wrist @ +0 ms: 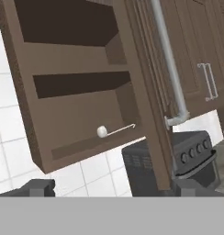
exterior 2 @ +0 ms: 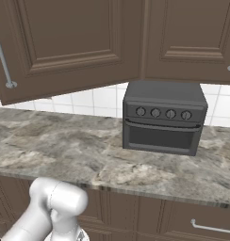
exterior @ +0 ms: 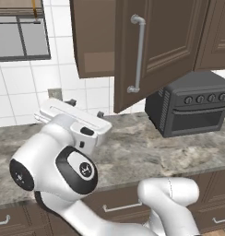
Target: Open the cabinet and move the ladle to the pot. Then close the cabinet.
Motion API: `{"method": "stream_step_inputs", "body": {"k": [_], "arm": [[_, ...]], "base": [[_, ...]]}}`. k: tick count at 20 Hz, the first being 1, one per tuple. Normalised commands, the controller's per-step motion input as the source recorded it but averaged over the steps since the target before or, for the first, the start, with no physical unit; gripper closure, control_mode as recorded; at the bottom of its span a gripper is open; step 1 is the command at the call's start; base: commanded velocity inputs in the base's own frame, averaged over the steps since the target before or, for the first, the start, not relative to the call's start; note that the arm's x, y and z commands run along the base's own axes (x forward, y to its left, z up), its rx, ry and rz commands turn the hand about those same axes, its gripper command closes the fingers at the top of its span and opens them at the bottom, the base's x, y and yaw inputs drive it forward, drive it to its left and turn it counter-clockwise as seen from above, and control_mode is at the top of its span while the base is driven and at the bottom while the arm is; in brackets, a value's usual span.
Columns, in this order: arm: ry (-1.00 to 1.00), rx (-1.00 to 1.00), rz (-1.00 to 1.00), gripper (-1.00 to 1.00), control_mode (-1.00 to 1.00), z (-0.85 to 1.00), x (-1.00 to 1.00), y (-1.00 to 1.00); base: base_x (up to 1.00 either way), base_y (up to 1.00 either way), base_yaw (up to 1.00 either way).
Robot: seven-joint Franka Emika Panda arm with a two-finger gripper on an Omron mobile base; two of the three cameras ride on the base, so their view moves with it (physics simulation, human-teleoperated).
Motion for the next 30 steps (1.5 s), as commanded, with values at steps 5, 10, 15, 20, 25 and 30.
{"method": "stream_step_inputs", "body": {"k": [5,10,15,20,25,30], "arm": [[-0.09,0.00,-0.18,-1.00,-1.00,-0.08,0.60,0.13],[-0.10,0.00,-0.17,-1.00,-1.00,-0.02,0.72,0.11],[-0.11,0.00,-0.18,-1.00,-1.00,-0.01,0.71,0.15],[-0.06,0.00,-0.23,-1.00,-1.00,0.00,0.46,0.00],[-0.11,0.00,-0.25,-1.00,-1.00,0.00,0.18,-0.07],[-0.18,0.00,-0.27,-1.00,-1.00,0.00,0.02,-0.16]], "base": [[0.00,0.00,0.00],[0.00,0.00,0.00],[0.00,0.00,0.00],[0.00,0.00,0.00],[0.00,0.00,0.00],[0.00,0.00,0.00]]}}
